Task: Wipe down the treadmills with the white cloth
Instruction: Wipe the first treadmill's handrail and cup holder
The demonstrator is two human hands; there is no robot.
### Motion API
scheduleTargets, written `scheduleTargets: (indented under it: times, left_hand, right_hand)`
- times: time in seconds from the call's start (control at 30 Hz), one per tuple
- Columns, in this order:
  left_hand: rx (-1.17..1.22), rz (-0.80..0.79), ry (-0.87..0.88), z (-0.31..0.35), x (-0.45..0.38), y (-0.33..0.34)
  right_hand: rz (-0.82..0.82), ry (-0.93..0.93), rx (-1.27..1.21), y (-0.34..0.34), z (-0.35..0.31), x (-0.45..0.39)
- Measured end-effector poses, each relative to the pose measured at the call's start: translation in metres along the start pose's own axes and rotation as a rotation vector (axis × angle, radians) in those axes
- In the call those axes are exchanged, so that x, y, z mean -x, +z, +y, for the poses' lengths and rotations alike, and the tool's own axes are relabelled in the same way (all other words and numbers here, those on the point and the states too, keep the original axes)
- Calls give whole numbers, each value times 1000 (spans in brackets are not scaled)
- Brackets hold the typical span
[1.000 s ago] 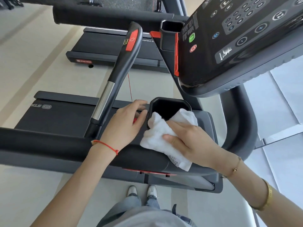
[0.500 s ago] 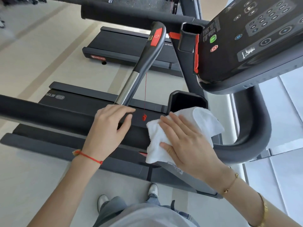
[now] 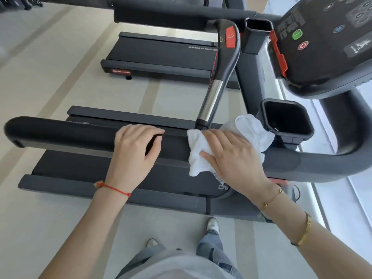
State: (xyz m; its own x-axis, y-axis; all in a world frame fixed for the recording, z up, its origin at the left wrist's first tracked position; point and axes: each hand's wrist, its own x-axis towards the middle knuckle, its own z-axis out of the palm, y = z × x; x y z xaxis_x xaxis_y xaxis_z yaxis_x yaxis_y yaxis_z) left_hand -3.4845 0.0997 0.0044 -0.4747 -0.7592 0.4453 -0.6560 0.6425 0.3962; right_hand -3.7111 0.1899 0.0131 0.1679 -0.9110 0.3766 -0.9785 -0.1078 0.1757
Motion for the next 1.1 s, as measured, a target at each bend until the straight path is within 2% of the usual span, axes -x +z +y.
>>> scheduleTargets:
  times: [0.4,0.77,1.1]
  left_hand:
    - [-17,7,21,-101,11,-56]
    - [-85,115,-159,-169,24,-95]
    - [-108,191,-346,-220,31,-123]
  right_hand:
    - [-81,56,-62,7,-121,-86]
    - [-377,-116,-121,14,-185,-170]
    - [-336,-331,-346,30,-235,-231]
